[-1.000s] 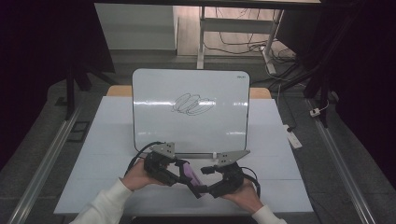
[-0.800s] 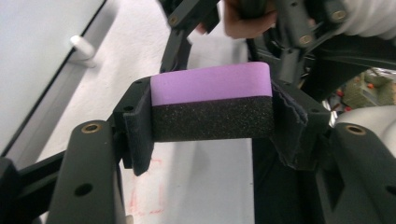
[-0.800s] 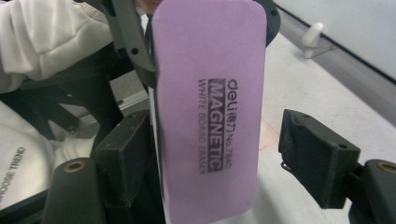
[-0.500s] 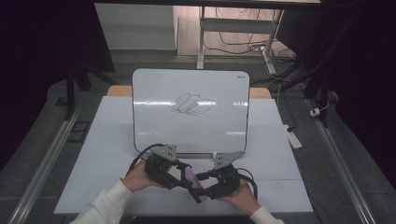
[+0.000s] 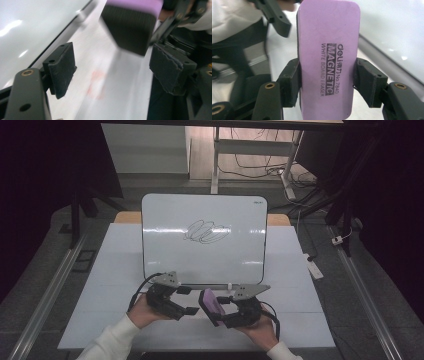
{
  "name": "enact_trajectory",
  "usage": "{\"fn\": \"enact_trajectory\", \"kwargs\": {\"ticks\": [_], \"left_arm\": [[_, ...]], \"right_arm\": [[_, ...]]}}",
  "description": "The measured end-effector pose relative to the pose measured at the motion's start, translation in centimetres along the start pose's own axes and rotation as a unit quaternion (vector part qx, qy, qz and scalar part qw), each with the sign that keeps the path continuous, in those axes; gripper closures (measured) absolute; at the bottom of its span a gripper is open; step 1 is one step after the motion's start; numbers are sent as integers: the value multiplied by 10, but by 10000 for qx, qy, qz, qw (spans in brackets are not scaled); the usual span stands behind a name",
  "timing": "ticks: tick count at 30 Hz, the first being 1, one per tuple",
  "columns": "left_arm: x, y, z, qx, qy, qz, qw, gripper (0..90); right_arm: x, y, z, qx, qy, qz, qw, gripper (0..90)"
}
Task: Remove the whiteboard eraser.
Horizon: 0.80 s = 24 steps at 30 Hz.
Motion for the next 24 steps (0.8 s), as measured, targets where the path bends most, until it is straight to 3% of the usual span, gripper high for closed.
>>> {"fn": "enact_trajectory", "kwargs": {"ticks": [5,10,14,18,24], "left_arm": [[32,20,15,-631,492,60,9968,214],[67,44,28,-1084,895,17,9901,215],[89,58,38,-1367,1132,30,9841,215],[102,65,46,-1552,1297,28,9793,207],[108,68,52,-1619,1403,-42,9768,200]], "right_arm": [[-2,7,-7,518,-16,-167,9985,405],[-4,16,-15,1008,-15,-283,9945,406],[-7,22,-18,1252,-3,-424,9912,406],[-9,28,-21,1442,17,-511,9882,406],[-10,39,-26,1793,49,-657,9816,406]]}}
Point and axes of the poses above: each handheld gripper's, and its own axes: y roughly backward along the jaws, x roughly out of its underside, z roughly to its left, the point moved 6 cm from there along -y, roughly forward along the jaws, and after that the axes turned 6 degrees about -x, right-handed, at the moved point
